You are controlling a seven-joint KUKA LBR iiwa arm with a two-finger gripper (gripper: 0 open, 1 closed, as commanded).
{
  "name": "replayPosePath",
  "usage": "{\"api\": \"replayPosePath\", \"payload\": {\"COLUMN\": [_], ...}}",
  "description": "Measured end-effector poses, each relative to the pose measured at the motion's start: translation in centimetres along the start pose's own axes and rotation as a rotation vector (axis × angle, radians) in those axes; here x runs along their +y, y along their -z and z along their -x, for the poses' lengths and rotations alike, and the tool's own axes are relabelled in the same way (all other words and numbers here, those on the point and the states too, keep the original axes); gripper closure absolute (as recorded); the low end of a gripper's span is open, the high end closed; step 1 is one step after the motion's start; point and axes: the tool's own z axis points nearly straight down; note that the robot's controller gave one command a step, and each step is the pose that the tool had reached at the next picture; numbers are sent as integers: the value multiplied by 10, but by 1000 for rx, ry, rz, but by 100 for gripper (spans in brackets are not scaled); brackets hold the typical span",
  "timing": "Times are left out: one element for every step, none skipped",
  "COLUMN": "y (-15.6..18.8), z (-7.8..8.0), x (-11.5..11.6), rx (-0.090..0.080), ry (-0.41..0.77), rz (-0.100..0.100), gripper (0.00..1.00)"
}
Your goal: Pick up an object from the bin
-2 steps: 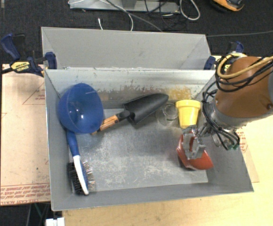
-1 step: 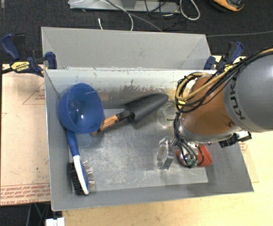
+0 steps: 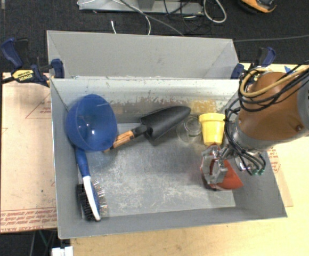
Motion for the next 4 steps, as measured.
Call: {"api": "replayPosePath", "payload": {"y": [-83,-4,-4,-39], "z": [-30,0,0,65], "x": [31,-6,-6,9], "rx": [28,-6,-6,-12], "ry": [-46,-26,-26,-208], "rz": [2,0,0,3], "gripper": [100,100,100,100]}}
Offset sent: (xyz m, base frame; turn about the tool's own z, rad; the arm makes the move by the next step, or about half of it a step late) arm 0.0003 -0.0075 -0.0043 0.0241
